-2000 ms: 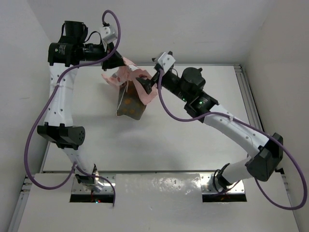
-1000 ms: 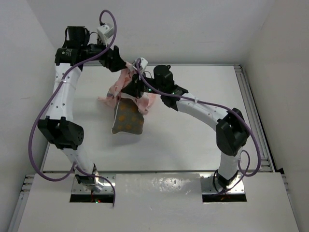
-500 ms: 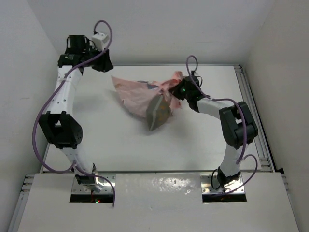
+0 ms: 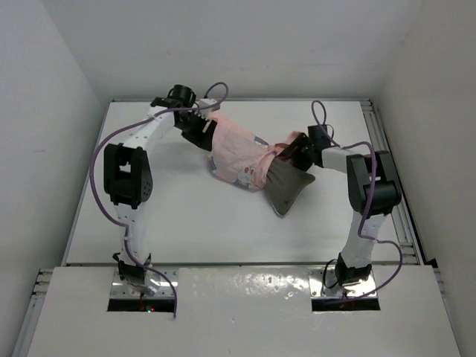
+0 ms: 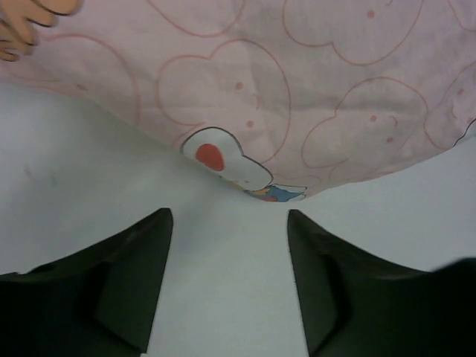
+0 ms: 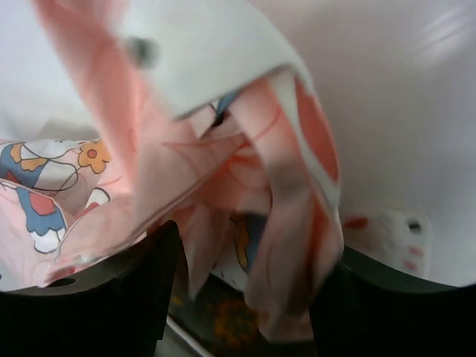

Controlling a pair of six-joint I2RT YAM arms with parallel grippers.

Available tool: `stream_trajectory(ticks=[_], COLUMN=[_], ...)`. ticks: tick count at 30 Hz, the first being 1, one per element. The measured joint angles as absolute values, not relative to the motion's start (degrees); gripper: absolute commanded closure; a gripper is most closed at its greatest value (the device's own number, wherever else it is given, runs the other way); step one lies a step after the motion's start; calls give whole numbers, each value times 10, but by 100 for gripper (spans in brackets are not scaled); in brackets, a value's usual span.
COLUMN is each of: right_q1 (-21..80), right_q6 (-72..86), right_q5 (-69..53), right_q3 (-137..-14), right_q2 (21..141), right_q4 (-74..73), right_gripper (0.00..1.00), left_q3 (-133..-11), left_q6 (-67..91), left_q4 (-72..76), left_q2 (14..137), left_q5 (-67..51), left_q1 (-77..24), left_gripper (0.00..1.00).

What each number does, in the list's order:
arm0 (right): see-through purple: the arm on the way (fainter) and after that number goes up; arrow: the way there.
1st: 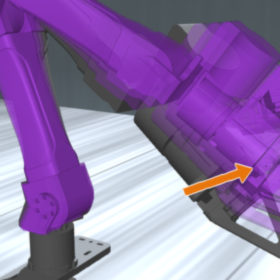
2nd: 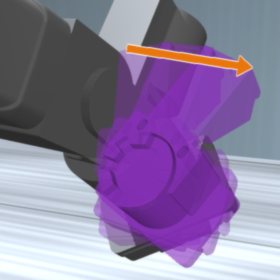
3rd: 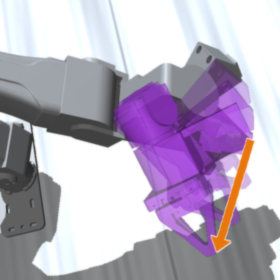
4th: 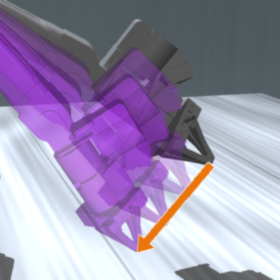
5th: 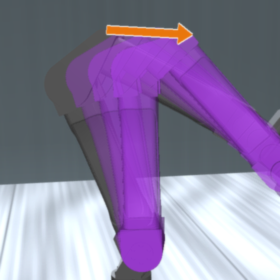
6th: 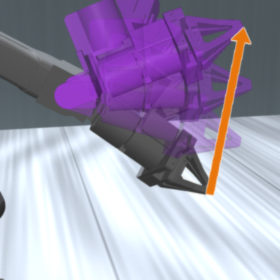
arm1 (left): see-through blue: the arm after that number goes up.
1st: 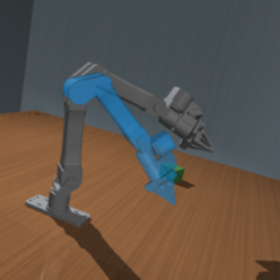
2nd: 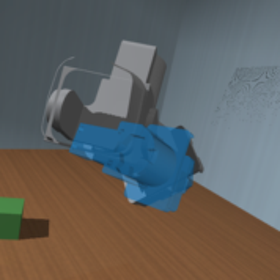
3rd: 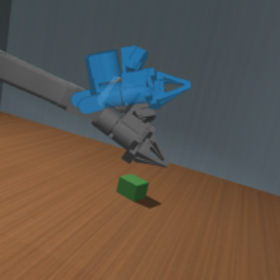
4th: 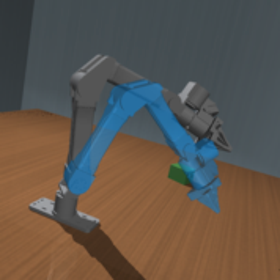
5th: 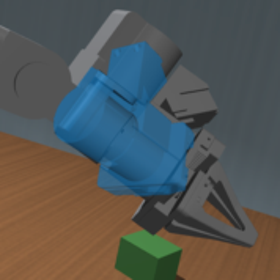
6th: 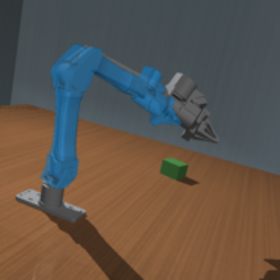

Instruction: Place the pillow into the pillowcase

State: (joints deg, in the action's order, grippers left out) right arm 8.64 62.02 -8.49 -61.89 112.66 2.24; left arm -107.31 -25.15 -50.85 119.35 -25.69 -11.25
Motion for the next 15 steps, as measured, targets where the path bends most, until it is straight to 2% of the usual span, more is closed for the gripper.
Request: stream_trajectory(ticks=[2,8,11,12,14,15], right_q1=[69,23,8,3,0,2], right_q6=[593,503,486,482,477,477], right_q5=[-95,-98,-116,-120,-125,-128], right_q3=[-623,-676,-677,-675,-669,-665], right_q2=[1119,1112,1110,1110,1110,1110], right_q4=[-3,-96,-108,-109,-110,-107], right_gripper=[33,33,34,36,49,57], left_q3=[-1066,-1043,-1038,-1038,-1038,-1038], left_q6=[-253,-254,-250,-249,-242,-239], left_q4=[-510,-465,-447,-442,-431,-425], left_q2=[1202,1202,1213,1218,1231,1239], left_q5=[-258,-272,-287,-292,-297,-298], left_q1=[-125,-164,-172,-172,-172,-172], left_gripper=[36,17,17,27,52,69])
